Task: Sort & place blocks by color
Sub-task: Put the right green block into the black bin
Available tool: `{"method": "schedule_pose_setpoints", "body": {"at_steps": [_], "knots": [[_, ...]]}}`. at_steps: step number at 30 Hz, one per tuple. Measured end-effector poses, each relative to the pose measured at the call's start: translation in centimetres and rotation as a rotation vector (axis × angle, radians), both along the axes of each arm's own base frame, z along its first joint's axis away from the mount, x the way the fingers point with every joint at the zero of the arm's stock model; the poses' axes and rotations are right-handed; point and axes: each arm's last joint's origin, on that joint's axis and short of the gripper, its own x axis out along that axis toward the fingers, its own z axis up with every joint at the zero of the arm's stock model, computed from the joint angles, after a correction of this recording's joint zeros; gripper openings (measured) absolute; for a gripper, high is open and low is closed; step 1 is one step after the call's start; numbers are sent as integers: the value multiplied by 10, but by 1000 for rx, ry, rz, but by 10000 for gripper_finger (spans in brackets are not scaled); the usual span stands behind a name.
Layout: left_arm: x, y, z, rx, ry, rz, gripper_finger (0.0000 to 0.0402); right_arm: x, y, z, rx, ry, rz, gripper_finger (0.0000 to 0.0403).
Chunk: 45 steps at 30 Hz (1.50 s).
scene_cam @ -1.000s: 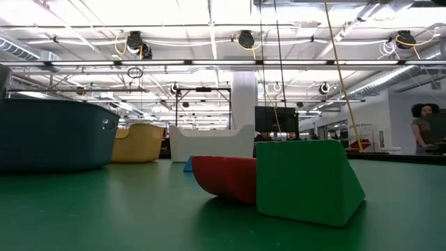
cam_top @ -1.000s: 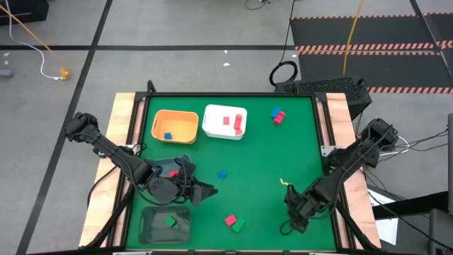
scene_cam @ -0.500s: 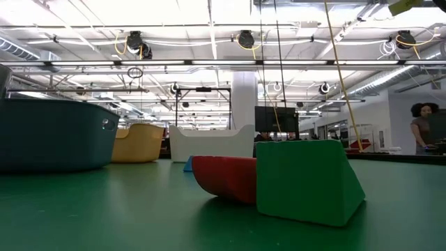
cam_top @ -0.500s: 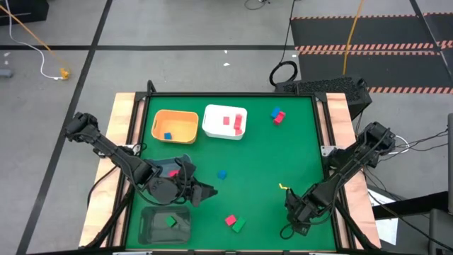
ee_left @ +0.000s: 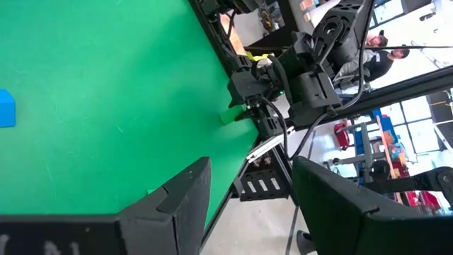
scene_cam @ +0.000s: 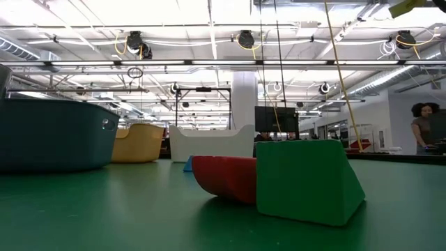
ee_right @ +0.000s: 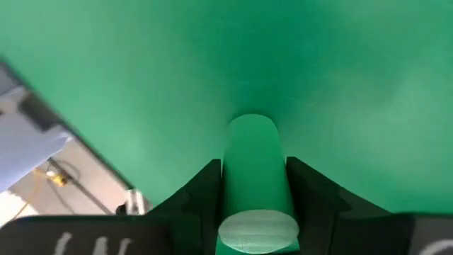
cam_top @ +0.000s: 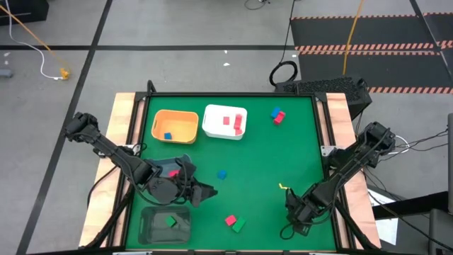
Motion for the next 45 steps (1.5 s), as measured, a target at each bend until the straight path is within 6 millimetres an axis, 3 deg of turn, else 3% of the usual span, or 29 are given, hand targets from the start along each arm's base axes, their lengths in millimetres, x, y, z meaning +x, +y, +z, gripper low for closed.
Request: {"method": "schedule_pose_setpoints", "body": {"at_steps": [7,15,19,25,29,33,38,45], "knots": [[0,-2,-1,-2,20,-94,200,19,7,7,127,-197,30,113],[-3,-8,-1,104,26,-280,200,49,-9,12,49,-475,-10,113],[-7,-15,-3,262,6,-382,200,67,-19,17,-27,-659,-24,113],[-10,-14,-6,625,3,-401,200,101,-41,35,-85,-977,-110,113],[-6,-10,-3,887,-21,-421,200,127,-60,61,10,-1248,-259,113],[-1,-3,0,1055,-36,-424,200,139,-74,89,198,-1471,-380,113],[4,0,8,1246,-79,-393,200,142,-83,102,349,-1532,-518,113],[10,6,19,1438,-107,-302,200,142,-85,104,381,-1533,-563,113]]}}
